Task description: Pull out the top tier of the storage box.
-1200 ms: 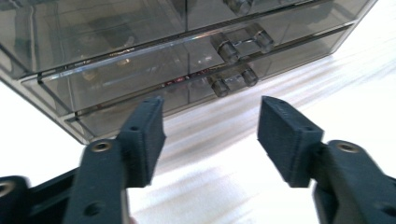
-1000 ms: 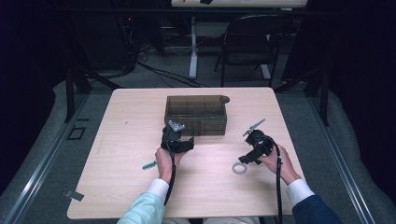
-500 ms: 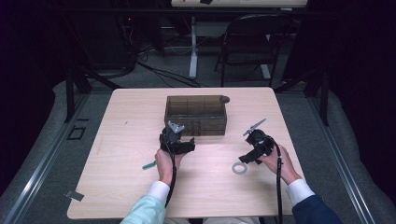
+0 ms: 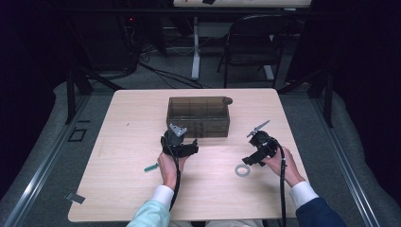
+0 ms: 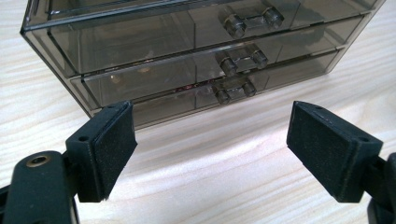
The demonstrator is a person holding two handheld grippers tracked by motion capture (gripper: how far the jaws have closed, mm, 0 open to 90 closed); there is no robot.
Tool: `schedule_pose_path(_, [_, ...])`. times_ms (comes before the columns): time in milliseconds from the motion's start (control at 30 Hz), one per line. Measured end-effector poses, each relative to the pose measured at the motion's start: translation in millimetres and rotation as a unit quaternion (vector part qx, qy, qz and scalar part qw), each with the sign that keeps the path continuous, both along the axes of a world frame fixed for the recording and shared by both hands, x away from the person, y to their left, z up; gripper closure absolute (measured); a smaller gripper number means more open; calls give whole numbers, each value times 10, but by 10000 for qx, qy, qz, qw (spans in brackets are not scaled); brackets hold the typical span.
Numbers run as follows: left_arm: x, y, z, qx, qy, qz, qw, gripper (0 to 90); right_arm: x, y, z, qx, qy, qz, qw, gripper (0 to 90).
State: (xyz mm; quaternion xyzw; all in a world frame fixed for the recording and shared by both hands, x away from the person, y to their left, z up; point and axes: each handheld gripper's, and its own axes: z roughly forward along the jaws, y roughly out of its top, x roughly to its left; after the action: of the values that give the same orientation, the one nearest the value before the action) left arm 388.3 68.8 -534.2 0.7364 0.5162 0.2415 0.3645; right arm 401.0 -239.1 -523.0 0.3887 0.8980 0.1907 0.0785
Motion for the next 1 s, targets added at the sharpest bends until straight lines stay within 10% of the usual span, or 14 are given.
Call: schedule_pose_path(1000, [73,-376,-19,-211,-565,505,9969,201,29,-22,-21,16,-17,43,10000,144])
